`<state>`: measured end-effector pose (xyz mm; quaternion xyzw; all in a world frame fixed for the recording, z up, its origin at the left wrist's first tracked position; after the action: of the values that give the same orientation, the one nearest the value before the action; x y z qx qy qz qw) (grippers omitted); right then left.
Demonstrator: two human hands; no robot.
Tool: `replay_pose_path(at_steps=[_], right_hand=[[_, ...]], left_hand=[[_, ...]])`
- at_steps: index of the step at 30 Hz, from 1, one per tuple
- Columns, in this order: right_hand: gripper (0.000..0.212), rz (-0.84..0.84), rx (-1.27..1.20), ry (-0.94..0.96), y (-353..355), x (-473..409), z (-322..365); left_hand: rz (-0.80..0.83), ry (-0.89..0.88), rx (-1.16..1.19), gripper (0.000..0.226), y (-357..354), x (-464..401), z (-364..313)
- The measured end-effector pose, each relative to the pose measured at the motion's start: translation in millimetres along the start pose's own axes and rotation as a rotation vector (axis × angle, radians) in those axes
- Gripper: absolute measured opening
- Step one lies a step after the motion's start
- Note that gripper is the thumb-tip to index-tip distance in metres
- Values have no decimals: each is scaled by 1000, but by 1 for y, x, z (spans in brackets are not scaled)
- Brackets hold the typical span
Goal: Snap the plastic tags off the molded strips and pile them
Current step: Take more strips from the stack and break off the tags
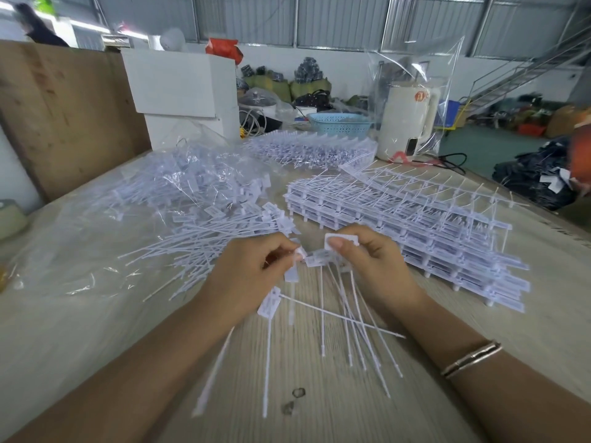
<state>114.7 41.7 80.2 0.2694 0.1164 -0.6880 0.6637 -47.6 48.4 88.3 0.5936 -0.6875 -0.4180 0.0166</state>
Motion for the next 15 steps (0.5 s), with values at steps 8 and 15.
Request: replay_pose_path(at_steps=[8, 15], right_hand=[[23, 54, 678, -191, 17, -10, -42], [33, -92, 628, 49, 10, -7, 5]], left_hand=[[-42, -97, -151, 20, 1, 3, -13], [-14, -169, -156, 22, -8, 3, -23]])
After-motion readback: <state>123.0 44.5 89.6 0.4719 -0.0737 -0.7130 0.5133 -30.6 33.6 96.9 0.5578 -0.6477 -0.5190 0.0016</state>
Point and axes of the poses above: each hand's wrist, its own x-axis away from the middle knuckle, its own y-axis out of the back of the hand, z = x × y, the point moved 10 cm from there along -x, towards the middle knuckle, and after that the axes turned 3 degrees about y, right-handed, at the moved point
